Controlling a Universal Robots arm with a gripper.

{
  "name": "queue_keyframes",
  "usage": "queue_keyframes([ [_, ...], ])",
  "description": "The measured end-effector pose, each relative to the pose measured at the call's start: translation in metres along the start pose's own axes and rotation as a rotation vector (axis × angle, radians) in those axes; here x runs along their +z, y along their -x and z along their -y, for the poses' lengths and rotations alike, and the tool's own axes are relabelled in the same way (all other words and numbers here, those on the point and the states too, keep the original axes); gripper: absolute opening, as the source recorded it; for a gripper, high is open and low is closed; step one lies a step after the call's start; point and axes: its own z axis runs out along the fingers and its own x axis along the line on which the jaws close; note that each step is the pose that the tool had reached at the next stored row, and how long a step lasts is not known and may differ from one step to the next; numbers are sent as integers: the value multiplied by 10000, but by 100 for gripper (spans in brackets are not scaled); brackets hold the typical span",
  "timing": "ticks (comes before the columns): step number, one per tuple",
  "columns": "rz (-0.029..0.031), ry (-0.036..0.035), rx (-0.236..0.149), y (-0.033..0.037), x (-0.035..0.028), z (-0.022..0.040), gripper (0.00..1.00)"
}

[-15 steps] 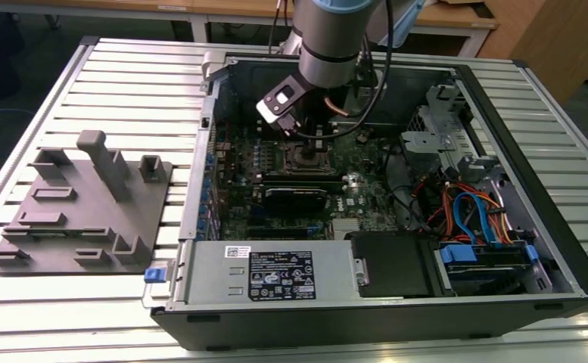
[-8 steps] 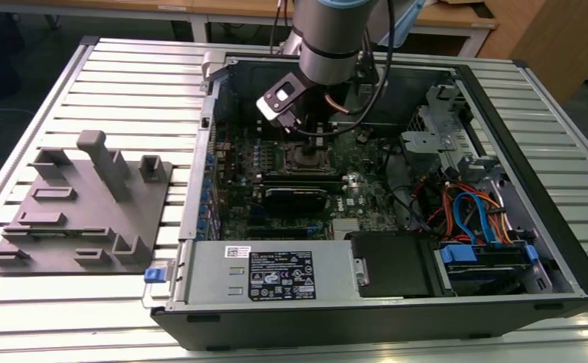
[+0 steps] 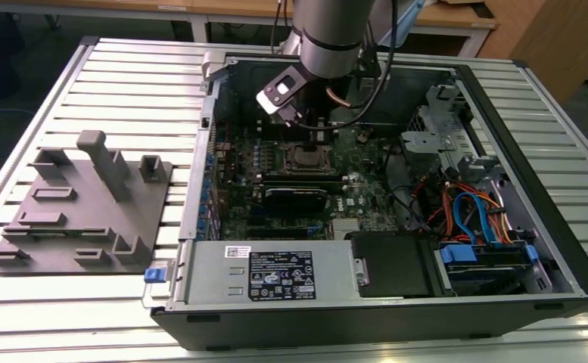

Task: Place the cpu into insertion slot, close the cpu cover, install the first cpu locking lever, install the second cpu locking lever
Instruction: 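Install the first cpu locking lever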

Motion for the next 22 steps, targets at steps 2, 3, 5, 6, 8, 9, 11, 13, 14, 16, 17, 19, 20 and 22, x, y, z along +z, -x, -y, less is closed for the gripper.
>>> queue_keyframes([
  [2, 0, 0, 0, -1, -27, 0, 11],
  [3, 0, 0, 0, -2, -39, 1, 11],
  [5, 0, 0, -1, -3, -64, 1, 11],
  [6, 1, -1, 0, -3, -74, 1, 11],
  [8, -1, 0, 0, -4, -76, 1, 11],
  [9, -1, 1, 0, -4, -75, 1, 11],
  [11, 5, 0, 0, -4, -76, 1, 11],
  [13, 5, 0, 0, -4, -76, 1, 11],
  [14, 5, 0, 0, -4, -76, 1, 11],
  [16, 6, 0, 0, -4, -76, 1, 11],
  [17, 6, 0, 0, -4, -76, 1, 11],
  [19, 7, 0, 1, -4, -76, 1, 11],
  [20, 8, 0, 0, -4, -76, 1, 11],
  [22, 9, -2, -30, -4, -76, 1, 11],
])
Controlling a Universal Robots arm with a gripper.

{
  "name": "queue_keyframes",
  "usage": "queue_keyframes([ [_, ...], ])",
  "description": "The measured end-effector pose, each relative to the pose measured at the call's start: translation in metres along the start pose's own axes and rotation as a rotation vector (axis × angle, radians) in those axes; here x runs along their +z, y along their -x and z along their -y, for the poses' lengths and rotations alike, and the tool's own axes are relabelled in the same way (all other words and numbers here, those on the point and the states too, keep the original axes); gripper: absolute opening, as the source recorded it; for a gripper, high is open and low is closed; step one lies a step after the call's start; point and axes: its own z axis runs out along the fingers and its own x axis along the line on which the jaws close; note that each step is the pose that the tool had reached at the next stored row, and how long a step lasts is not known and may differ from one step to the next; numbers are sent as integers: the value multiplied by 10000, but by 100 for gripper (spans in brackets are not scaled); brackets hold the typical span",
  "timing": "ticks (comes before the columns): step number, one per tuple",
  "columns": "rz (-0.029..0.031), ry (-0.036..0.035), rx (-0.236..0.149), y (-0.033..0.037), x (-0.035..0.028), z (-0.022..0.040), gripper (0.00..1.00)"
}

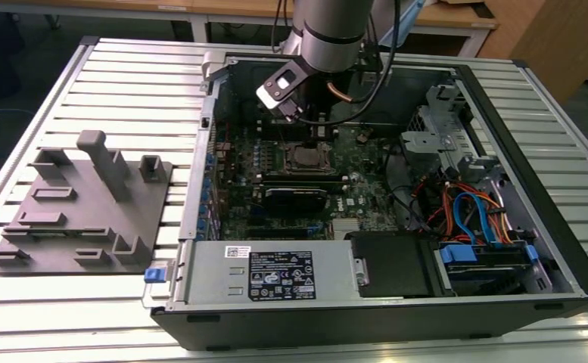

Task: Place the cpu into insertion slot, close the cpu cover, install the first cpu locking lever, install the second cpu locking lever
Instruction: 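Install the first cpu locking lever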

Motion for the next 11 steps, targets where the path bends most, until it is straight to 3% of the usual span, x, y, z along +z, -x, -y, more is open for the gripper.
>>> queue_keyframes([
  [8, 15, -55, -1130, 0, 0, 0, 11],
  [11, 19, -66, -1325, 0, -8, 0, 11],
])
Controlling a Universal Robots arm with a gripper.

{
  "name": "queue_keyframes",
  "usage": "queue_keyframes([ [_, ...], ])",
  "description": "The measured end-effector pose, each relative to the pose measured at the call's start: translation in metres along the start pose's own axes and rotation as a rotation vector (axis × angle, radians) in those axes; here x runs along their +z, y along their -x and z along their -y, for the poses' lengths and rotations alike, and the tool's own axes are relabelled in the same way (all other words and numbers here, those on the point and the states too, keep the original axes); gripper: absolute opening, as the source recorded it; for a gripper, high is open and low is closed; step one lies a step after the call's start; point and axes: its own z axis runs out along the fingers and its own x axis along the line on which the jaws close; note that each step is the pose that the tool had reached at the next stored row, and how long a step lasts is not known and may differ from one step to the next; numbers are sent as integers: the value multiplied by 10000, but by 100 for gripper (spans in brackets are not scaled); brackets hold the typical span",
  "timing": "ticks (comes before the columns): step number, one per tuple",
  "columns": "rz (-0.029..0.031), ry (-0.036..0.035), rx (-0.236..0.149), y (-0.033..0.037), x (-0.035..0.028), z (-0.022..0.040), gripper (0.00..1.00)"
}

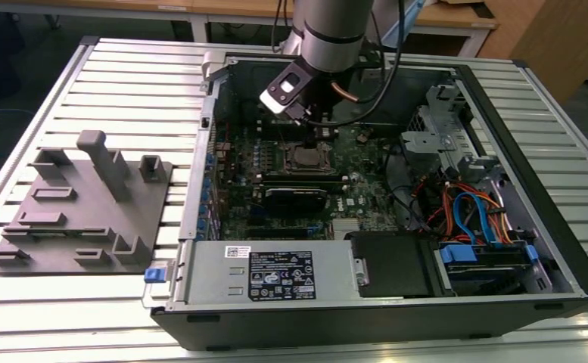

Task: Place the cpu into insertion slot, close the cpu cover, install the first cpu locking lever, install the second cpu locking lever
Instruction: 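Install the first cpu locking lever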

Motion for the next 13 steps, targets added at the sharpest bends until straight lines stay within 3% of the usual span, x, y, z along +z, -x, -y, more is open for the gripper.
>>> queue_keyframes([
  [5, -2, -3, -156, -2, -37, 0, 11],
  [13, 20, -72, -1535, -2, -38, 0, 11],
])
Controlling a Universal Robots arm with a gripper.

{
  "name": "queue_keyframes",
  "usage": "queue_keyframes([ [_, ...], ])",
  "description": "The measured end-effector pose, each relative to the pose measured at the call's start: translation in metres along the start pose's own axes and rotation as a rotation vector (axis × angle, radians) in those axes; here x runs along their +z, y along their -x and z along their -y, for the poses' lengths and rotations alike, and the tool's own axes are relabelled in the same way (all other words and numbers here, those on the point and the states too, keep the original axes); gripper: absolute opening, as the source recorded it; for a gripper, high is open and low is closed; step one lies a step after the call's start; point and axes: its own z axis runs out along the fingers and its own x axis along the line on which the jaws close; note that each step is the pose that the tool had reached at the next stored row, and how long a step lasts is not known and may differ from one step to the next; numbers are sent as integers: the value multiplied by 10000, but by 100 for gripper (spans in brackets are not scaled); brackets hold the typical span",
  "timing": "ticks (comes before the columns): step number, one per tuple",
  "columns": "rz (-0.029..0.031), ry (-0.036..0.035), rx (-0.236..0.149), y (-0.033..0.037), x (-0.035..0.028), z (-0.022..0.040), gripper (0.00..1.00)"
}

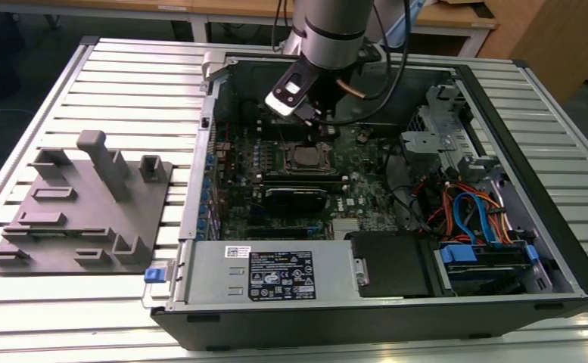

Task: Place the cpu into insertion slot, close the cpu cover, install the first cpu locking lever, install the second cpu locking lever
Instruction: 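Install the first cpu locking lever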

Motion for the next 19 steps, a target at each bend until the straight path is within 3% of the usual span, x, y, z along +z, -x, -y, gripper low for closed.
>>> queue_keyframes([
  [7, 12, -44, -916, 0, 0, 0, 11],
  [19, 28, -105, -2161, 0, 0, 0, 11],
])
